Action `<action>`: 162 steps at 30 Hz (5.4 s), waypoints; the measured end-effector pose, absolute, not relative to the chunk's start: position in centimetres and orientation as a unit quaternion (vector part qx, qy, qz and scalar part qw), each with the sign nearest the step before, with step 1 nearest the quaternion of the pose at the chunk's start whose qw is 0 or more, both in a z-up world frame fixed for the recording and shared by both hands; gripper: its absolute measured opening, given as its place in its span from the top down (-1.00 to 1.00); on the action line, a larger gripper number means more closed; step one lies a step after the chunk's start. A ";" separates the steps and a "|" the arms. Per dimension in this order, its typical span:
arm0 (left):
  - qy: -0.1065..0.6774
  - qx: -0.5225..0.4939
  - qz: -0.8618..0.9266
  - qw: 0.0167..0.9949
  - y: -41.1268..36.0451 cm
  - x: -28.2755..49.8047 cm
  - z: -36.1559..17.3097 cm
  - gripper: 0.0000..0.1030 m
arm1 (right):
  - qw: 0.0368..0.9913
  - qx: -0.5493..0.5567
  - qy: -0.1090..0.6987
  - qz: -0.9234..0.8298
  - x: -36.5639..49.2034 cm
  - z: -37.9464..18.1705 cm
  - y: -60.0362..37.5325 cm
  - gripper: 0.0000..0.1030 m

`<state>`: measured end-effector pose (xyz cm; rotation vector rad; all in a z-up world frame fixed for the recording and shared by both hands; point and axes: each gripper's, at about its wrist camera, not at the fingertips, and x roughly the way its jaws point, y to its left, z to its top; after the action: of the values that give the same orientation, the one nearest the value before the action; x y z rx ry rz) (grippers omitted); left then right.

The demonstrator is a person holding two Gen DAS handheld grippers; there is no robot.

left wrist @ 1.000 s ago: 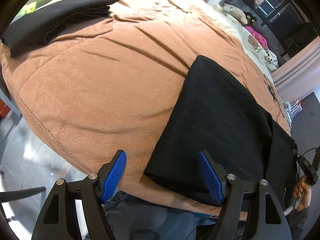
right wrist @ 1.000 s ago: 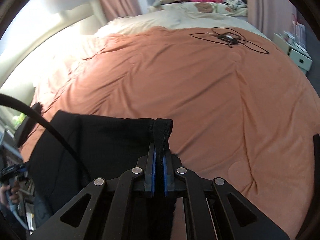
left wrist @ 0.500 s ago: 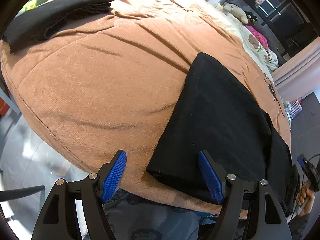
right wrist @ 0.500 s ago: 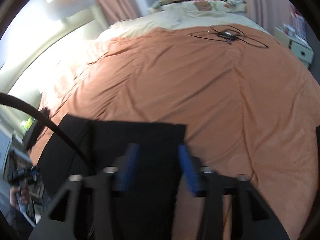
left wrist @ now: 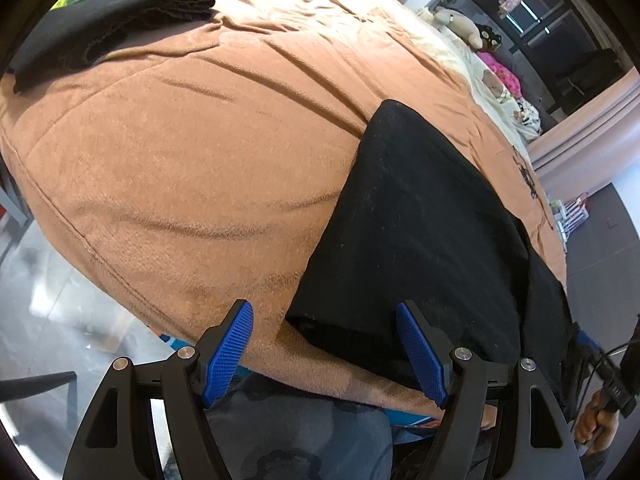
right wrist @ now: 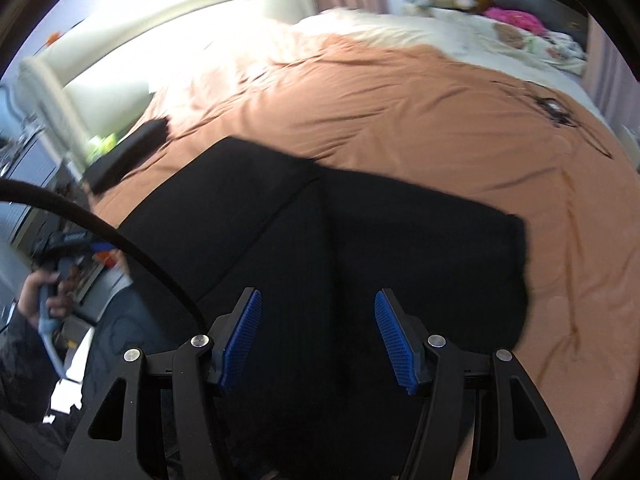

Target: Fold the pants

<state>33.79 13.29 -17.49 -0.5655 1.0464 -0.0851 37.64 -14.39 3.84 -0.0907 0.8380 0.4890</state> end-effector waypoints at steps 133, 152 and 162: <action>0.448 -0.459 -0.137 0.755 16.7 33.4 -20.7 0.34 | 0.882 0.063 0.438 0.161 43.6 -1.5 -16.1 0.26; 0.435 -0.503 -0.121 0.737 17.2 32.6 -21.2 0.36 | 0.864 0.025 0.478 0.156 44.5 -5.3 -9.0 0.75; 0.434 -0.499 -0.110 0.742 16.4 32.9 -20.7 0.36 | 0.868 0.023 0.477 0.131 47.3 -5.1 -8.3 0.95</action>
<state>32.91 16.37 -20.67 -1.0935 0.9504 -0.2419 47.34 -8.29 -5.14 0.0489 0.9992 0.2742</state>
